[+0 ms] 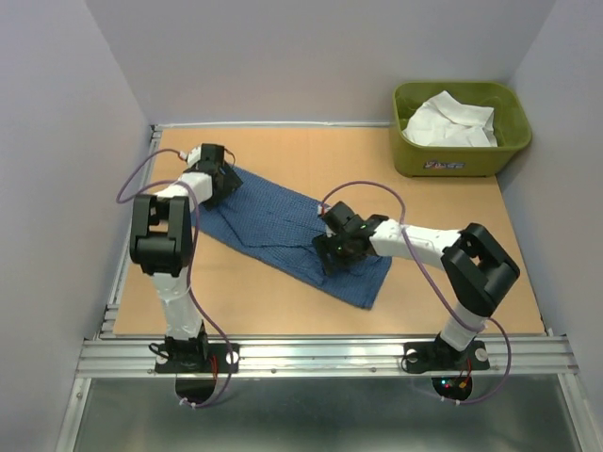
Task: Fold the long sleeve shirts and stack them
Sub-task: Fold the shirt
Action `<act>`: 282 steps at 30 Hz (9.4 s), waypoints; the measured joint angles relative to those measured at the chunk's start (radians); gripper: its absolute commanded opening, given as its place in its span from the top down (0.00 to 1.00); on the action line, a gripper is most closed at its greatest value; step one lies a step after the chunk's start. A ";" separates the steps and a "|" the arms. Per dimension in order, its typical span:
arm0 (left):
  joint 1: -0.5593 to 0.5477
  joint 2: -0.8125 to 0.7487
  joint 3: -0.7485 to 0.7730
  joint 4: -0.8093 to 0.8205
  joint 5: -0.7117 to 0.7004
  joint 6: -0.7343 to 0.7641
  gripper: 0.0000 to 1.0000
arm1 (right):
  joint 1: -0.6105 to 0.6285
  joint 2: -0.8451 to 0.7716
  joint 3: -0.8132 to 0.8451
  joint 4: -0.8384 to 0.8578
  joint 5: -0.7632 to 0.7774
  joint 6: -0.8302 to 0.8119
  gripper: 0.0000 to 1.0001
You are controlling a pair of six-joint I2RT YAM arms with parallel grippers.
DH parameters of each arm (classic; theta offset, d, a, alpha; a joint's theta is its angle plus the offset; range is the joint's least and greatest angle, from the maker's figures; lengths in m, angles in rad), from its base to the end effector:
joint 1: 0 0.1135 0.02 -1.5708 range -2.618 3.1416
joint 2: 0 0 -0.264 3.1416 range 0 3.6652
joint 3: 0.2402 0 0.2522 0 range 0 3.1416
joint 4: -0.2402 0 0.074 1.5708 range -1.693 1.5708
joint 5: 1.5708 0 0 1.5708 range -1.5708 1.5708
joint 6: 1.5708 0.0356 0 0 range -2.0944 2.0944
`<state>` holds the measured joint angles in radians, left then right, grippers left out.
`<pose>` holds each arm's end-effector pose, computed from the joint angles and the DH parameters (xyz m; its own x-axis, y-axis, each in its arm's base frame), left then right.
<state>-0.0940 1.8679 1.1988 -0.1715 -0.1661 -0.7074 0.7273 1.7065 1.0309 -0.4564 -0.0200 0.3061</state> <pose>0.3982 -0.0316 0.1798 -0.5526 -0.5917 -0.5870 -0.4951 0.7996 -0.3398 0.2467 0.2206 0.1695 -0.8470 -0.3505 -0.3997 -0.4361 0.8881 0.1453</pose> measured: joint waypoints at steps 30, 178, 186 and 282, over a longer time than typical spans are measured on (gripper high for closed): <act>-0.113 -0.200 0.162 -0.088 -0.089 0.152 0.09 | 0.201 -0.114 0.049 -0.089 0.151 0.033 0.44; -0.083 -0.560 -0.346 0.034 0.063 -0.137 1.00 | -0.061 0.481 0.985 -0.134 -0.002 0.045 0.99; -0.028 -0.419 -0.263 0.093 0.069 -0.085 1.00 | -0.066 0.590 1.075 -0.111 0.024 0.028 0.98; -0.028 -0.083 -0.038 0.076 0.236 -0.037 0.50 | -0.088 -0.224 -0.046 0.331 -0.166 0.058 0.22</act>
<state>-0.1223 1.7847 1.1610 -0.0952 0.0696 -0.7441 0.6392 1.4826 0.9852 -0.1257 -0.1856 0.3641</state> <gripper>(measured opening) 0.476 0.784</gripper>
